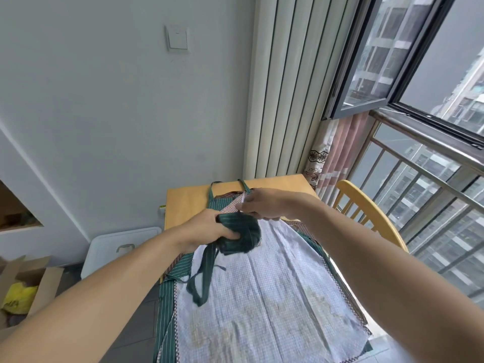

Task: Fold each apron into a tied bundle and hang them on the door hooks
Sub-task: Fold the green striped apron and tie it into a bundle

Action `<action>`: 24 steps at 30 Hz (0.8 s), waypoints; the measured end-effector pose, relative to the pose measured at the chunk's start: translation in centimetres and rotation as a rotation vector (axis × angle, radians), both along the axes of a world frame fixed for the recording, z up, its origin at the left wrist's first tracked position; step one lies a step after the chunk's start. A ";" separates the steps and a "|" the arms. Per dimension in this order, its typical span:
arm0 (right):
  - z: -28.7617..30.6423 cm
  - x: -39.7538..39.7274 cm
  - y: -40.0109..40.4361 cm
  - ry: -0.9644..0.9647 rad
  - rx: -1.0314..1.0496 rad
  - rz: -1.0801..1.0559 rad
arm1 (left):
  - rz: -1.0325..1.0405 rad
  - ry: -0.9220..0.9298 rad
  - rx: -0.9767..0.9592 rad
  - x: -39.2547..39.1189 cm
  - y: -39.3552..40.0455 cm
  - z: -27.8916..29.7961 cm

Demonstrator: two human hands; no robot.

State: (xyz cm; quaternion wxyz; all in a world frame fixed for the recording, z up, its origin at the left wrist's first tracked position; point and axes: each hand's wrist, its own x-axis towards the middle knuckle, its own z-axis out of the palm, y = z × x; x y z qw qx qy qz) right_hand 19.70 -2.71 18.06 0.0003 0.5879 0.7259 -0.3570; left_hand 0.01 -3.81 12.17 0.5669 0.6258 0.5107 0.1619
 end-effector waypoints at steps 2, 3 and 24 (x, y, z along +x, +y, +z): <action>-0.1 -0.8 -0.8 0.029 0.149 -0.036 | 0.191 -0.076 -0.004 0.2 0.7 -0.7; -0.4 -1.1 -1.3 0.070 0.204 -0.050 | 0.272 -0.117 -0.013 0.3 0.9 -0.9; -7.4 0.9 -2.8 1.435 -0.493 -1.053 | 0.538 -0.604 -0.014 3.2 1.2 -1.9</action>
